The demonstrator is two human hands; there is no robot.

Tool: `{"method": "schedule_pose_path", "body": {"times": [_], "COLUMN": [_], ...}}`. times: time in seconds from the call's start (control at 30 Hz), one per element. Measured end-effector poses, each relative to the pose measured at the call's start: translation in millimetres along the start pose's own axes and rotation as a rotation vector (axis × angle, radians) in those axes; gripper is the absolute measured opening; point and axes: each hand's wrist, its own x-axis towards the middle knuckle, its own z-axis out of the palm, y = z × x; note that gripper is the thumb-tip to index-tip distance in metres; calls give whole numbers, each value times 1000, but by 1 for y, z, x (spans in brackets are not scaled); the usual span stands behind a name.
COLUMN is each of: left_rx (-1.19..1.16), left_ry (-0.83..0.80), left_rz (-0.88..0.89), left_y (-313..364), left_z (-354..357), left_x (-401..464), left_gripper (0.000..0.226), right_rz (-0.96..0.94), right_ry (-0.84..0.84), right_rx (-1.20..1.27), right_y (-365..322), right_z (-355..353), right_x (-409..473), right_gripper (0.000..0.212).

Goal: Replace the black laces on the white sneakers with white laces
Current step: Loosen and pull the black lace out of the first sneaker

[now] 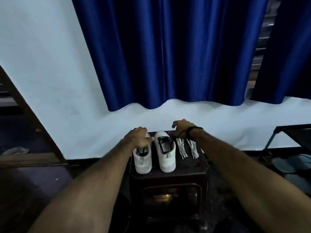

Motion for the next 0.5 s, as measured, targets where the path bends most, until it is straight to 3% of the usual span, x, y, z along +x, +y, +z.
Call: {"method": "schedule_pose_path", "body": {"times": [0.1,0.23,0.5], "left_rx": [-2,-38,-104], "left_ry": [-21,-12,36], "left_rz": [20,75,102], "left_y": [6,12,26], "left_z": [13,27,38], "left_x": [-20,-26,-3], "left_gripper": [59,38,41], "right_rz": [-27,-72,-15], "right_ry": [-22,-46,121], "right_rx": [-23,-23,96], "right_y": [-5,-14,-6], "right_z": [18,36,52], "right_x": [-24,-36,-24], "right_gripper": [45,61,26]}}
